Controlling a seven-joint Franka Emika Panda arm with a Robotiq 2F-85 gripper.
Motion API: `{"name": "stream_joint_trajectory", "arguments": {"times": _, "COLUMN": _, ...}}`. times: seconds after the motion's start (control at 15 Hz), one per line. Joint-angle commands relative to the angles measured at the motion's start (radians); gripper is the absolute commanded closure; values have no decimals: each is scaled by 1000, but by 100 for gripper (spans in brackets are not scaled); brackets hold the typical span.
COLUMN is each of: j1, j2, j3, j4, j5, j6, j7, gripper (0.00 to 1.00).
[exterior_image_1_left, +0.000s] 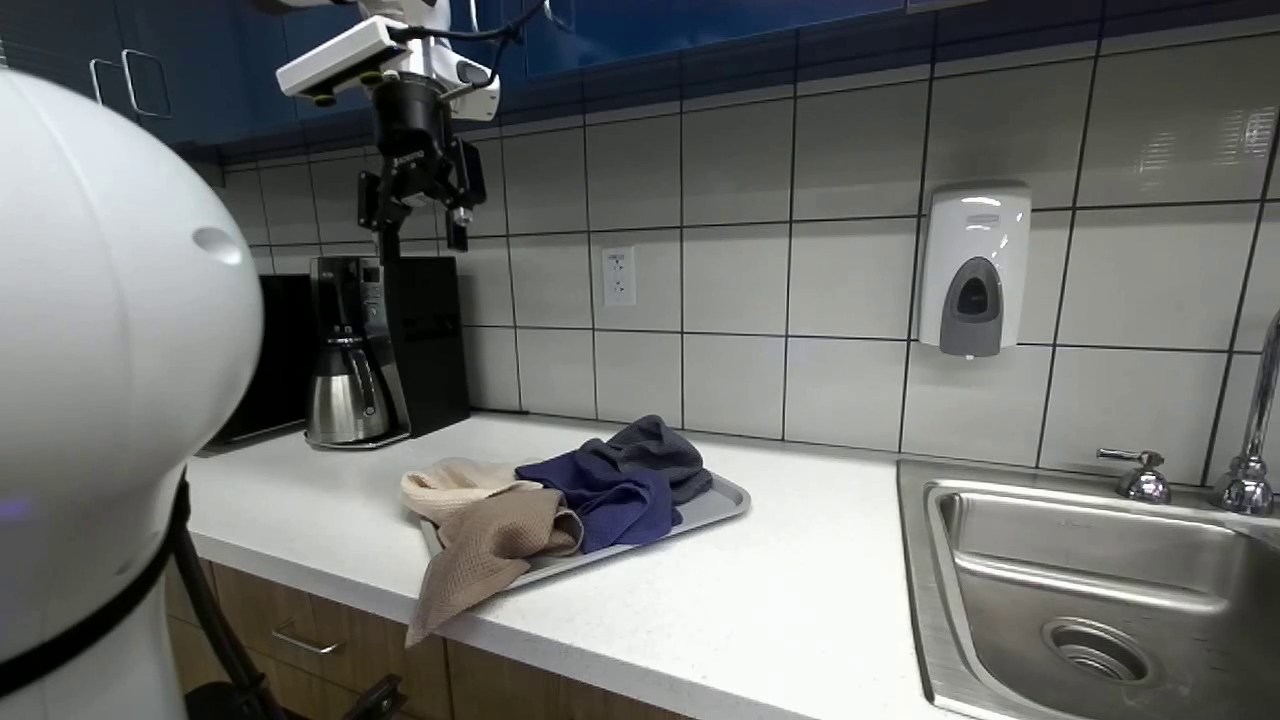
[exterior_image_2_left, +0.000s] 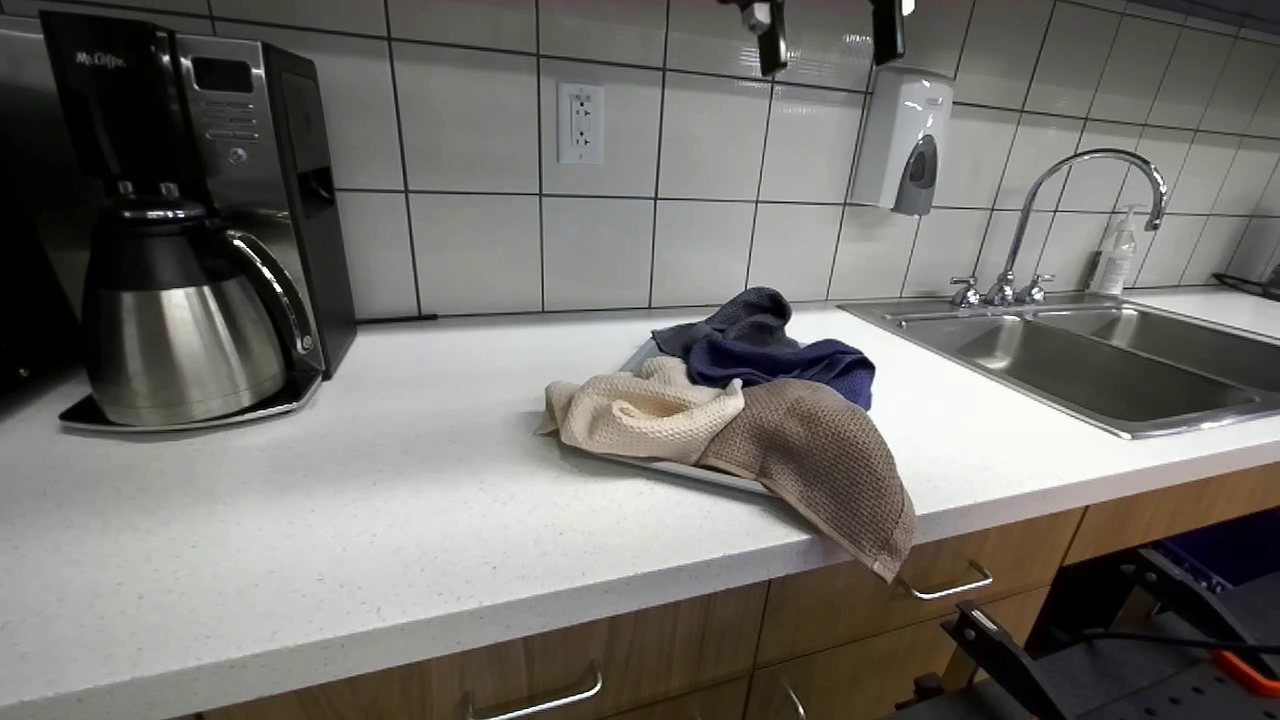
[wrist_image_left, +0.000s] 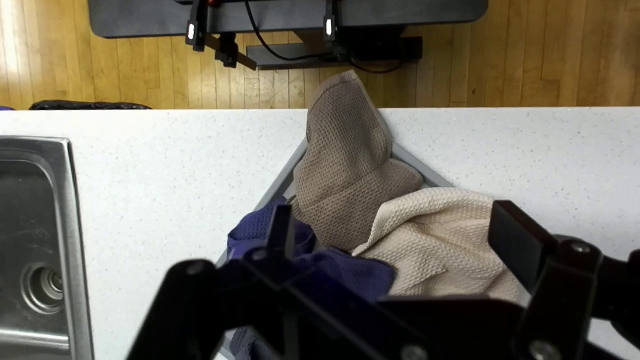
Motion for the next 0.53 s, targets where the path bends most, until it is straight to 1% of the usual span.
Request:
{"name": "stream_joint_trajectory", "arguments": {"times": 0.0, "j1": 10, "j2": -9, "j3": -28, "j4": -72, "j5": -12, "j6": 130, "j7": 0, "gripper": 0}}
{"name": "stream_joint_trajectory", "arguments": {"times": 0.47, "j1": 14, "j2": -10, "j3": -47, "j4": -183, "j5": 11, "j6": 341, "j7": 2, "gripper": 0}}
